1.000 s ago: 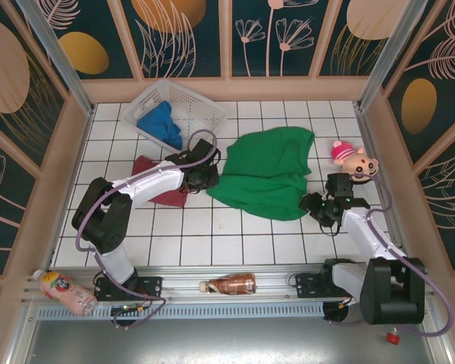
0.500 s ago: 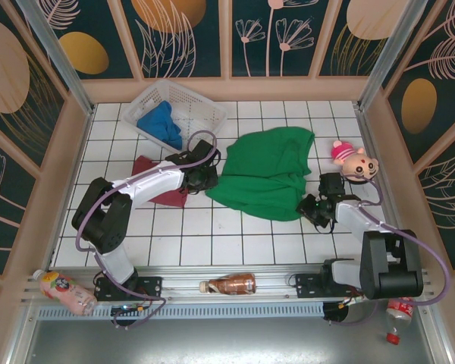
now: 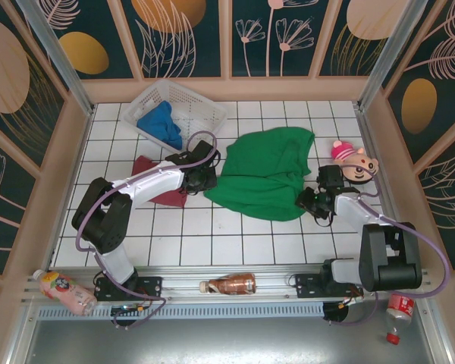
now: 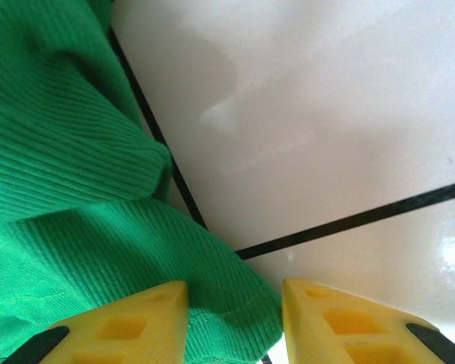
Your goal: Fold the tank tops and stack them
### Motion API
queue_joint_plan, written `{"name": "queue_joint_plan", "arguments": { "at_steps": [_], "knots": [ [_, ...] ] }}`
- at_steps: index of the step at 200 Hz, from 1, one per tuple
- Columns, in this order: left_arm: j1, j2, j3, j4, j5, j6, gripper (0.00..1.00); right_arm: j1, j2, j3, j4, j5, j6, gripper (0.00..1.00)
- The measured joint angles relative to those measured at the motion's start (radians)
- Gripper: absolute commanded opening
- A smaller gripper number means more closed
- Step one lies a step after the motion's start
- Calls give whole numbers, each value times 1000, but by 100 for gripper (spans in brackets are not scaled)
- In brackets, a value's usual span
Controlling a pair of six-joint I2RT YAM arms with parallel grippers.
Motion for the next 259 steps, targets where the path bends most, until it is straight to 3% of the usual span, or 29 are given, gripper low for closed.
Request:
{"name": "queue_joint_plan", "arguments": {
  "at_steps": [45, 80, 105, 159, 214, 259],
  "knots": [
    [0, 0, 0, -1, -2, 7, 2, 1, 50, 1, 6, 22, -28, 33],
    [0, 0, 0, -1, 0, 7, 2, 0, 59, 7, -2, 43, -49, 10],
    [0, 0, 0, -1, 18, 7, 3, 0, 53, 25, -12, 44, -68, 4],
    [0, 0, 37, -42, 31, 11, 3, -18, -155, 154, -84, 43, -70, 0],
    [15, 2, 449, -197, -47, 58, 3, -69, -351, 411, -29, 94, -85, 0],
    [47, 2, 822, -320, -130, 108, 3, -74, -415, 528, 97, 123, -89, 0]
  ]
}}
